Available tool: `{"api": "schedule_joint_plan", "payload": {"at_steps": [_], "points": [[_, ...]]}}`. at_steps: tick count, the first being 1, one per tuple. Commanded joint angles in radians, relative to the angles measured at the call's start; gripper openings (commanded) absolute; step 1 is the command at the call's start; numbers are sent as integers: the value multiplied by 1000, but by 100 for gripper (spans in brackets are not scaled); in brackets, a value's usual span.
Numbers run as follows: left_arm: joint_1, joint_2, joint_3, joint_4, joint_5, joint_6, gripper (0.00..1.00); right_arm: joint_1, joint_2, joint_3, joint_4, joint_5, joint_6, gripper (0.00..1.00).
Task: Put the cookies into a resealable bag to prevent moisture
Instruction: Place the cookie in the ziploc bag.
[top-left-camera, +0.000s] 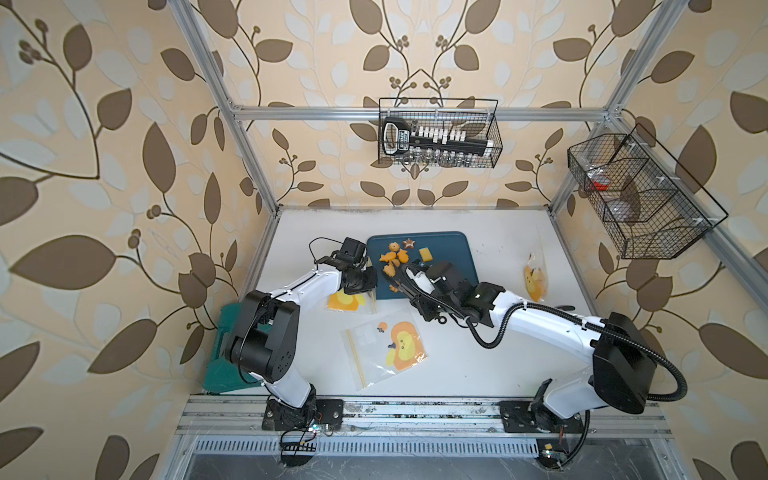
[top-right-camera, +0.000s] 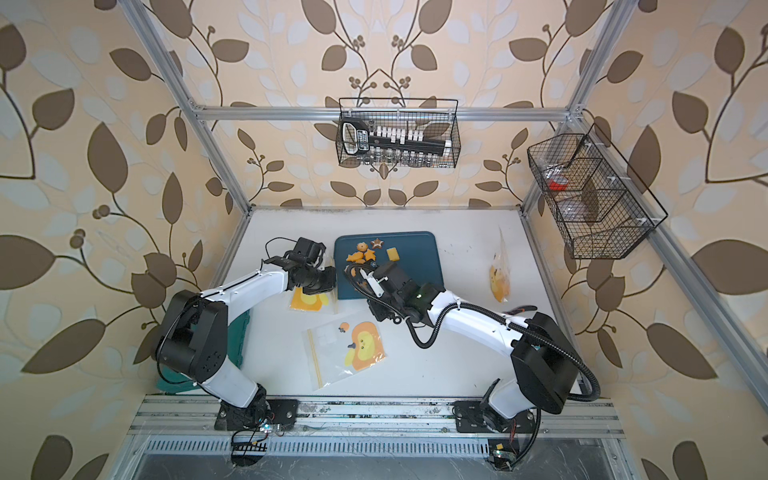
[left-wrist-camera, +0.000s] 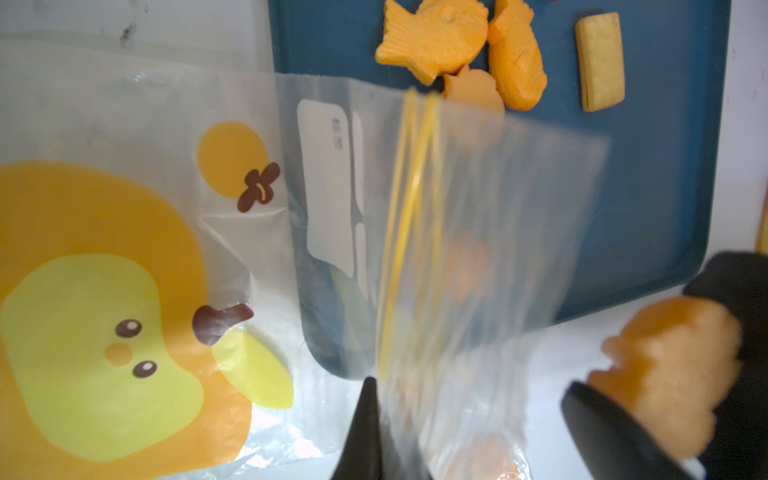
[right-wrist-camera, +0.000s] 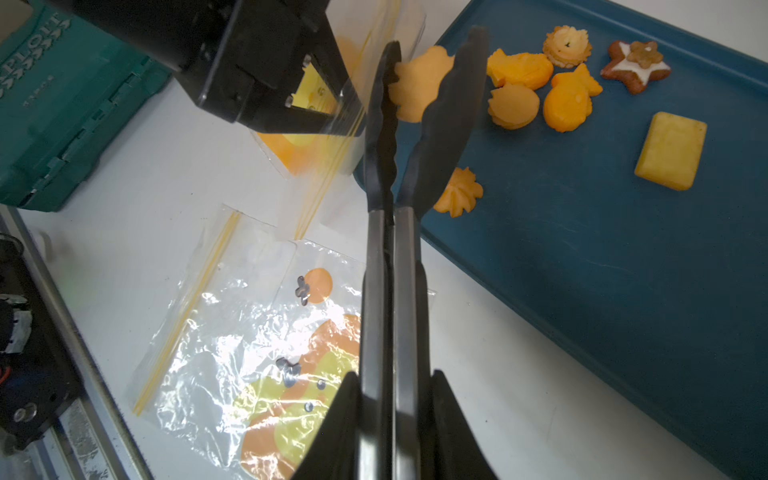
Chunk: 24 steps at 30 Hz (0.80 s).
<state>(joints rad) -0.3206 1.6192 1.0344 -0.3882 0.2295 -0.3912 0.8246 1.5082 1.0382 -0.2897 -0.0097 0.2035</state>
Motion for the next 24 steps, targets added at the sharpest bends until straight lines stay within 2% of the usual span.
{"api": "schedule_joint_plan", "payload": {"at_steps": [1,24], "points": [[3,7,30,20,33,23,0,5,-11,20,36,-67,23,21],[3,28,32,25,61,34,0,16,46,38,87,-125,61,19]]}}
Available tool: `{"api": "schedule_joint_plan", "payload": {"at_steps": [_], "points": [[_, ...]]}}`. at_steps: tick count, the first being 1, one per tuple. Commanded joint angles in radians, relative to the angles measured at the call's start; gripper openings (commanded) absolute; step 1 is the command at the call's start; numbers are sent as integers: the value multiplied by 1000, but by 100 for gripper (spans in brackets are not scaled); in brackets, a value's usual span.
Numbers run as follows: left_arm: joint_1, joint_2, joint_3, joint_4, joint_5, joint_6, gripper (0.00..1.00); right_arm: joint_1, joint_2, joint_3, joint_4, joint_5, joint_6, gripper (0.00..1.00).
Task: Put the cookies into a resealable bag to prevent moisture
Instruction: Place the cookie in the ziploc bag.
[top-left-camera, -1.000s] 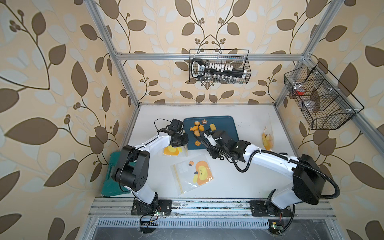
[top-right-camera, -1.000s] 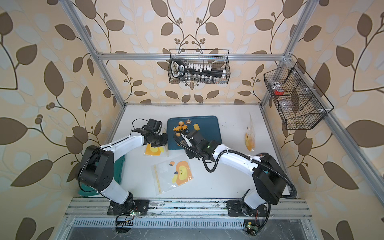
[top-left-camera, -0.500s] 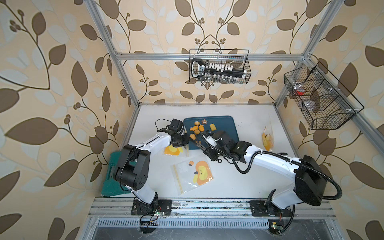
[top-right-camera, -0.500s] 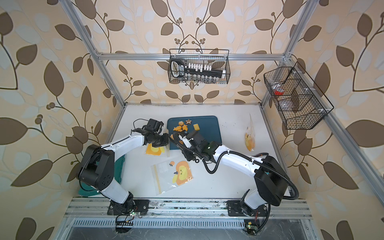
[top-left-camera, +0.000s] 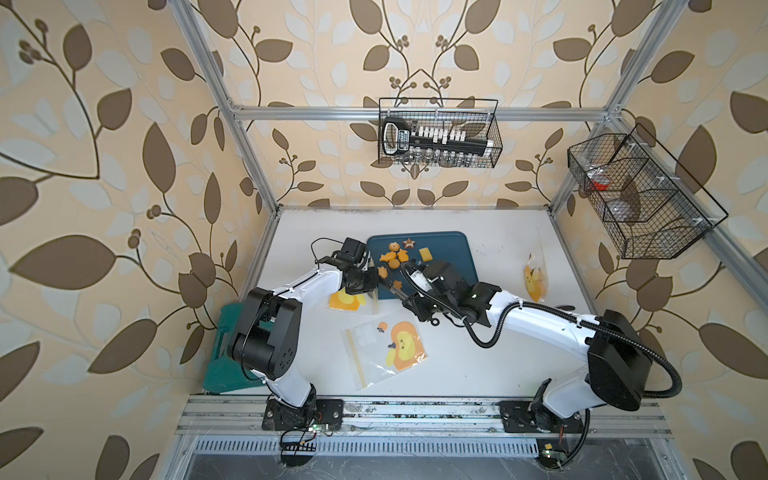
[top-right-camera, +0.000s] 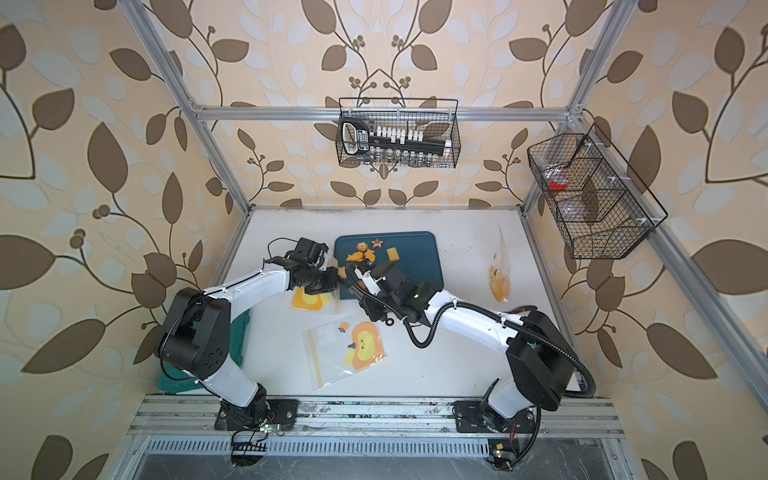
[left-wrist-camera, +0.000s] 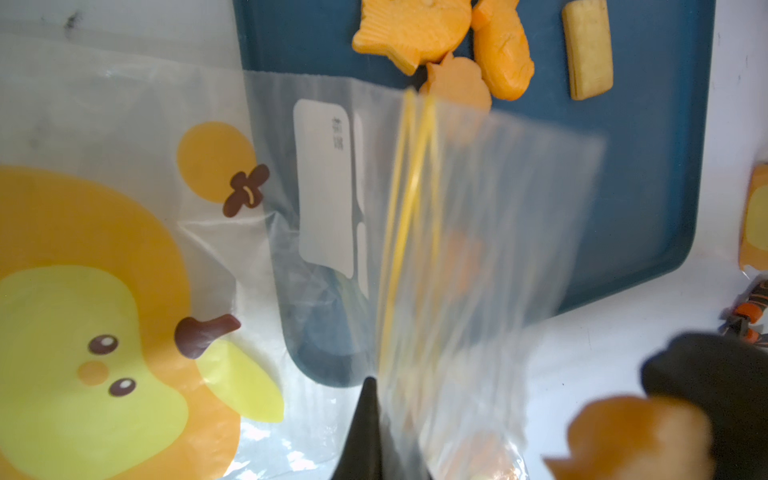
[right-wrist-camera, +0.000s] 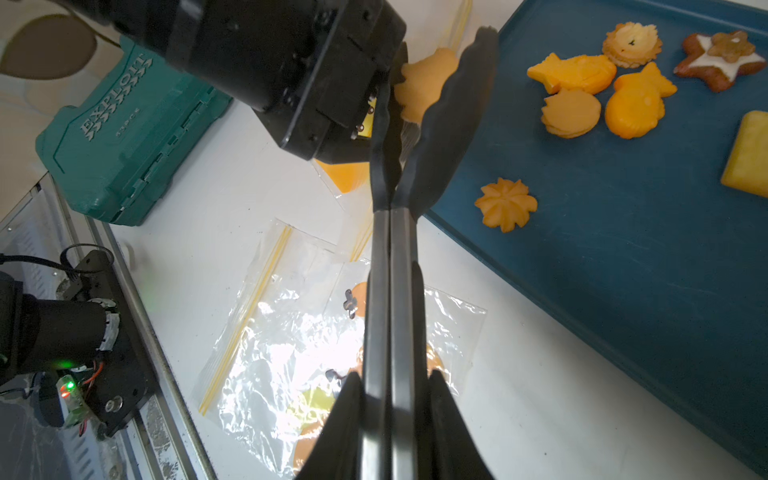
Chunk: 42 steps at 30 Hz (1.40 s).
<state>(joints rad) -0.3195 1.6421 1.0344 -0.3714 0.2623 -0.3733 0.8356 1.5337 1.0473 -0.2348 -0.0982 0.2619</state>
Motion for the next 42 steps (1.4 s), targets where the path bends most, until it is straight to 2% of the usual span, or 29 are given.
{"api": "schedule_joint_plan", "payload": {"at_steps": [1,11,16,24,29,37,42], "points": [[2,6,32,9,29,16,0,5,29,34,17,-28,0,19],[2,-17,23,9,10,16,0,13,106,86,-144,209,-85,15],[2,-14,29,9,28,16,0,52,118,83,-132,292,-200,14],[2,-8,36,8,40,20,0,169,143,51,-48,584,-358,10],[2,-1,38,3,39,19,0,209,150,36,-18,712,-410,10],[2,-13,32,9,47,19,0,220,175,56,-95,624,-491,12],[2,-25,26,12,47,21,0,217,224,102,-176,632,-496,11]]}}
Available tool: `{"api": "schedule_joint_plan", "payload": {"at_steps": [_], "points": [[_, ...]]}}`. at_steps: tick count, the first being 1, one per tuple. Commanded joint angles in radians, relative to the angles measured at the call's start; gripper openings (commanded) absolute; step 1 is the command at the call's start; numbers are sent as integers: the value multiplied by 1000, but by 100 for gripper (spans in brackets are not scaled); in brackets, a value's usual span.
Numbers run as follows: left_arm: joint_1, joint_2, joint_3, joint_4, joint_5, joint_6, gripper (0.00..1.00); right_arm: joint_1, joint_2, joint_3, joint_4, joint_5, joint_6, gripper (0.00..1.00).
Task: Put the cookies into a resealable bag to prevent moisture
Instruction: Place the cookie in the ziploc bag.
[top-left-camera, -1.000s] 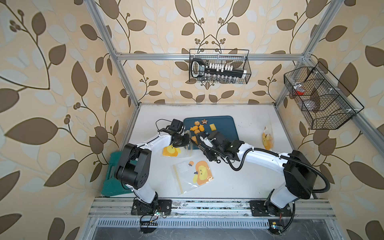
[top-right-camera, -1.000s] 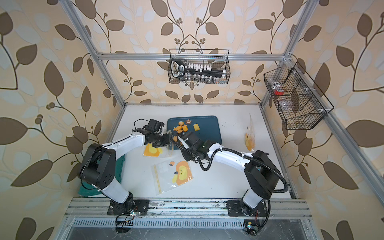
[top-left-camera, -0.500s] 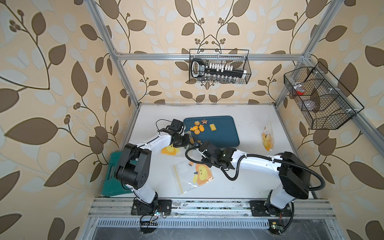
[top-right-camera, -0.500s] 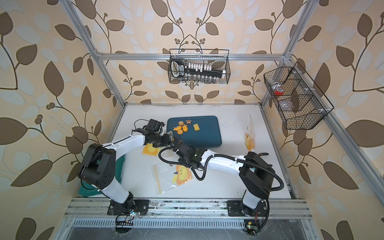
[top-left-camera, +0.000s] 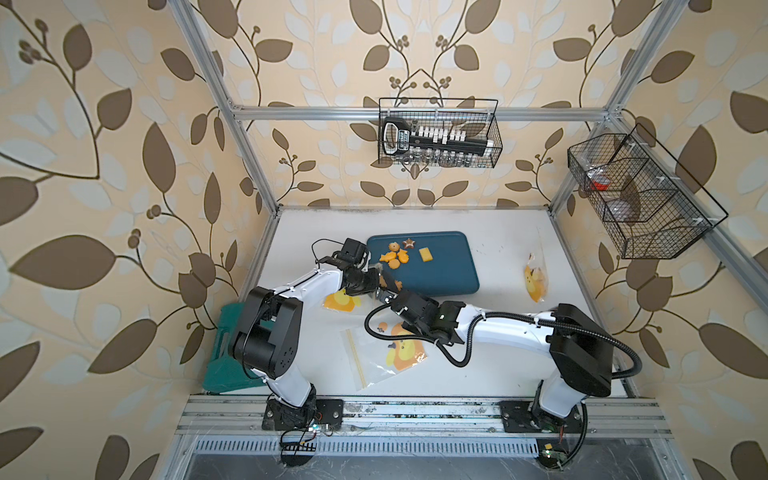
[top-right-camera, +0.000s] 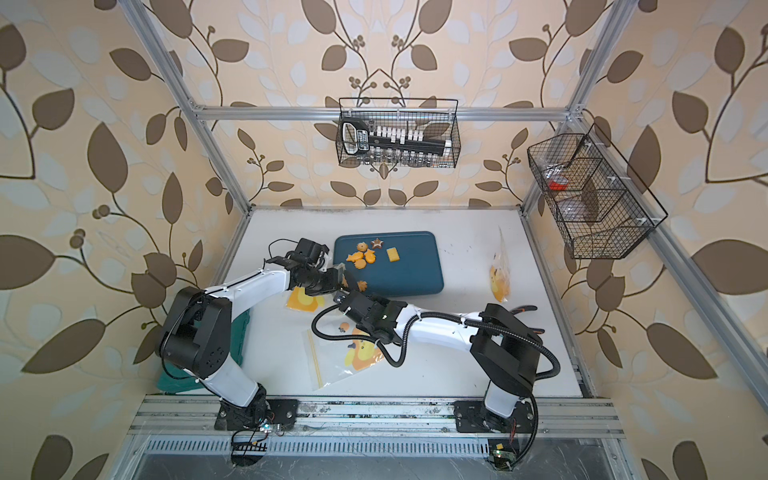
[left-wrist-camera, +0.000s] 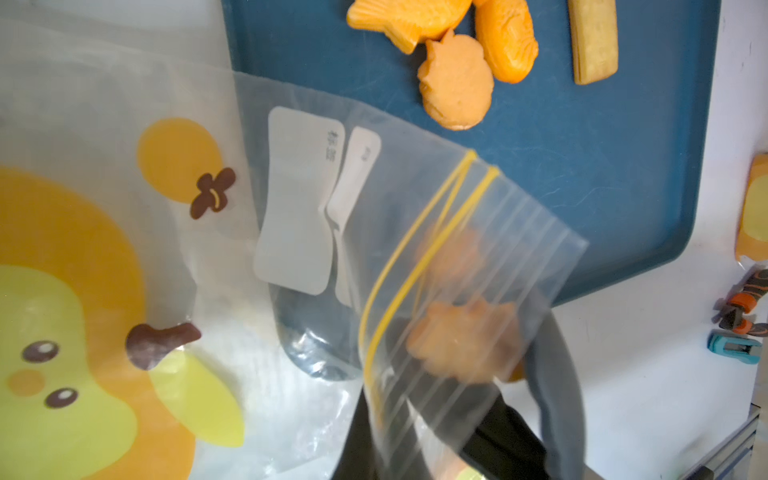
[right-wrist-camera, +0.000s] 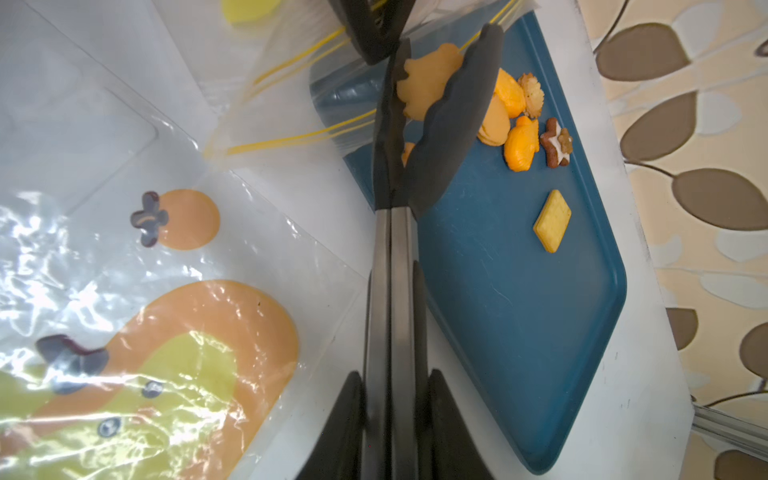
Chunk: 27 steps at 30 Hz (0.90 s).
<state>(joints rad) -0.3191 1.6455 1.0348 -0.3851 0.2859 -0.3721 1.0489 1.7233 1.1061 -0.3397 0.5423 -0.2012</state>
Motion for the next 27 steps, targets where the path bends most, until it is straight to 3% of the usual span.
{"api": "schedule_joint_plan", "payload": {"at_steps": [1,13,27], "points": [[2,-32,22,28,25,19,0,2,43,48,-80,-7,-30,10],[-6,-64,-12,75,115,39,0,-20,-1,58,-40,-192,-55,10],[-9,-77,-26,101,149,42,0,-141,-102,4,21,-373,17,9]]}}
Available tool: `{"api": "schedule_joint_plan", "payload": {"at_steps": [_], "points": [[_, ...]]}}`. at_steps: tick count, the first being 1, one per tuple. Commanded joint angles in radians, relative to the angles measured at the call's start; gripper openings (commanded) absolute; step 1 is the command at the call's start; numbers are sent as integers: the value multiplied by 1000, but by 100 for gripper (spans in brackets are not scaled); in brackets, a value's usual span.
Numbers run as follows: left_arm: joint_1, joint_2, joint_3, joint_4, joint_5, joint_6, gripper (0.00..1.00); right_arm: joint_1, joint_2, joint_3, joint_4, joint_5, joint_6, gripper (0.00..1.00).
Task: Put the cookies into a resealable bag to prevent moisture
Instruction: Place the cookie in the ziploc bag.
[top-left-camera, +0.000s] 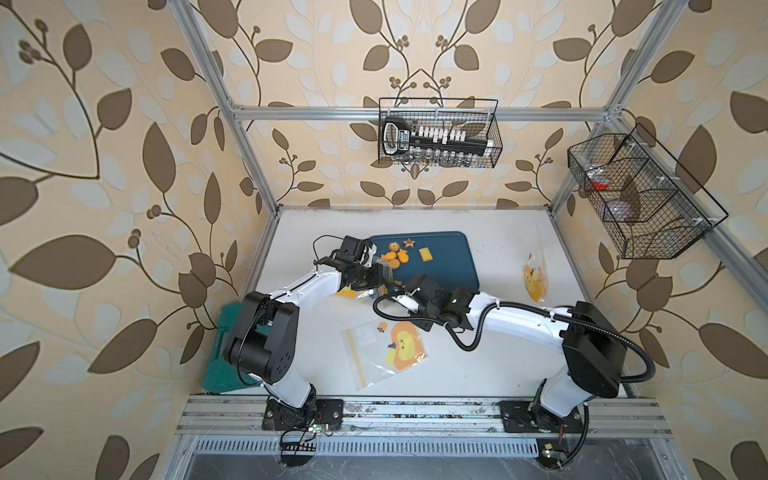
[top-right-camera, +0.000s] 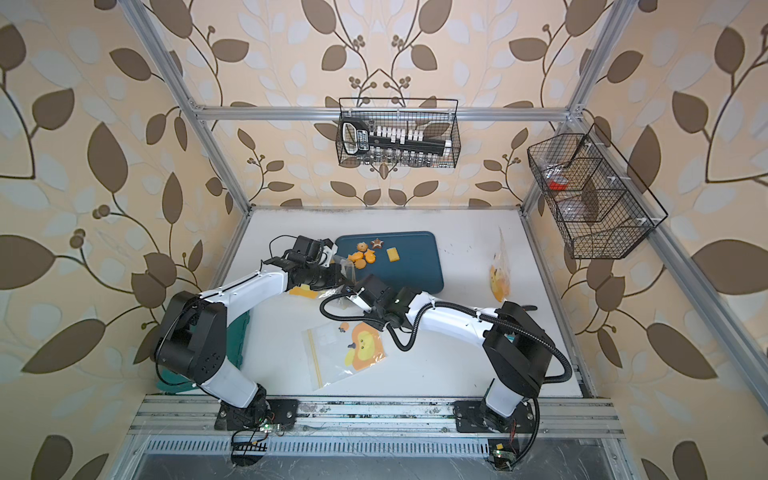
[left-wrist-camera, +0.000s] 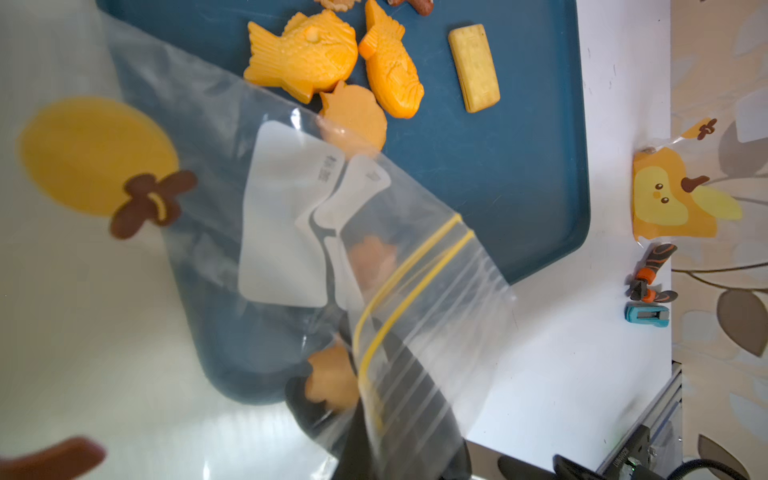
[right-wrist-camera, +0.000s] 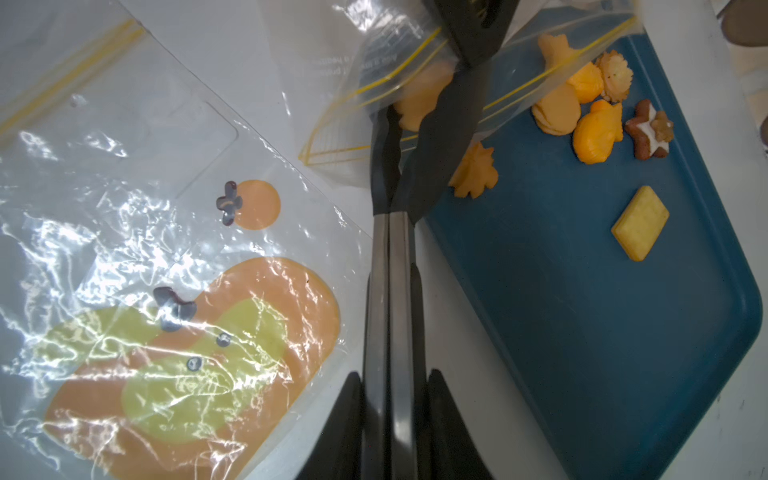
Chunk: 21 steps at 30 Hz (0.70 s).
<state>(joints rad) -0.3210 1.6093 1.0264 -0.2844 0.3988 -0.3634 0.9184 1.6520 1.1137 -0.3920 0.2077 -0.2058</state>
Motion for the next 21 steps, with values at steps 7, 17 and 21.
{"api": "schedule_joint_plan", "payload": {"at_steps": [7,17,21], "points": [[-12,-57,-33,26,77,41,0,-62,-40,-7,124,-145,47,9],[-13,-112,-37,-3,-21,7,0,-117,34,45,69,-76,116,4],[-13,-161,-39,-39,-123,-15,0,-127,82,68,-4,-9,127,3]]}}
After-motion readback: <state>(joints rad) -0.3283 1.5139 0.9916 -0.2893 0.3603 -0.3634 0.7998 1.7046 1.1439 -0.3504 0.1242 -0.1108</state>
